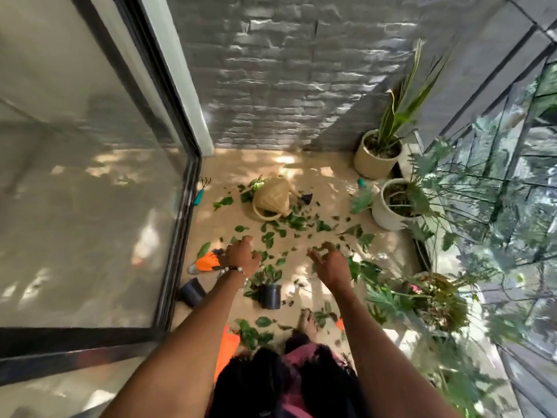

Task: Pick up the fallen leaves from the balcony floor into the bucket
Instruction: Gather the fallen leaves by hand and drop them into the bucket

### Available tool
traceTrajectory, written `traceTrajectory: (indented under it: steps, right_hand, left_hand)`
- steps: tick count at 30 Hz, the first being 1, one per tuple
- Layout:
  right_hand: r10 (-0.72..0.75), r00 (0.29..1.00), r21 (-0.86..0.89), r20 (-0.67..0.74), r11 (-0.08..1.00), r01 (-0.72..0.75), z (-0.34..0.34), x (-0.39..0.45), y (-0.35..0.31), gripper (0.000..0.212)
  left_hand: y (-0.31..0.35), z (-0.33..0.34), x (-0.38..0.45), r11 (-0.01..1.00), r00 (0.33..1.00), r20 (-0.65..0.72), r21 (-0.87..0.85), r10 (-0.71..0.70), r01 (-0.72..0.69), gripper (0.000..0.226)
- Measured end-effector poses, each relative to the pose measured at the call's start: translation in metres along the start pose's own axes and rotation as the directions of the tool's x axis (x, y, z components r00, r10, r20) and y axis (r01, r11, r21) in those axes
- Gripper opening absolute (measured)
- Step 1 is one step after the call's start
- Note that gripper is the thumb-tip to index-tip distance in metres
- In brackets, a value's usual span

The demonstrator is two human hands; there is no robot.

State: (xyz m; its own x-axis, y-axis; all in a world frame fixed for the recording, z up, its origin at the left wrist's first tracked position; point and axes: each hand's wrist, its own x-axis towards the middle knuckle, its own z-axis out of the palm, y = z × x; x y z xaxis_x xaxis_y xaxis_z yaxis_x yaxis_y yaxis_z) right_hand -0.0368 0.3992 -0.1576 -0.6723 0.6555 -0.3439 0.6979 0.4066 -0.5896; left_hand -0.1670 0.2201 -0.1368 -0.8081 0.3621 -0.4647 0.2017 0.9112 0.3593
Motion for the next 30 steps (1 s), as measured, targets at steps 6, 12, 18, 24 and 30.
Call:
traceTrajectory:
  steps: [6,12,18,24,30]
  right_hand:
    - [-0.040,0.994,-0.033,0.098,0.999,0.043,-0.053,0.080,0.010,0.060]
    - [-0.124,0.982,-0.020,0.142,0.992,0.128,-0.057,0.132,-0.019,0.044]
    - [-0.190,0.959,-0.069,0.209,0.976,0.208,-0.035,0.162,-0.063,0.041]
    - [-0.160,0.957,-0.086,0.244,0.979,0.186,0.000,0.204,-0.114,0.040]
    - [-0.117,0.964,-0.120,0.237,0.982,0.149,0.051,0.242,-0.190,0.040]
  left_hand:
    - [0.061,0.000,0.043,0.990,0.997,-0.041,-0.128,-0.060,0.054,0.055]
    - [0.062,-0.017,0.071,0.986,0.989,-0.080,-0.122,-0.127,0.116,0.054]
    - [0.041,-0.041,0.103,0.970,0.970,-0.107,-0.129,-0.219,0.204,0.053]
    - [-0.001,-0.068,0.157,0.953,0.965,-0.064,-0.190,-0.253,0.237,0.052]
    - [-0.056,-0.119,0.216,0.942,0.962,-0.062,-0.231,-0.265,0.244,0.049]
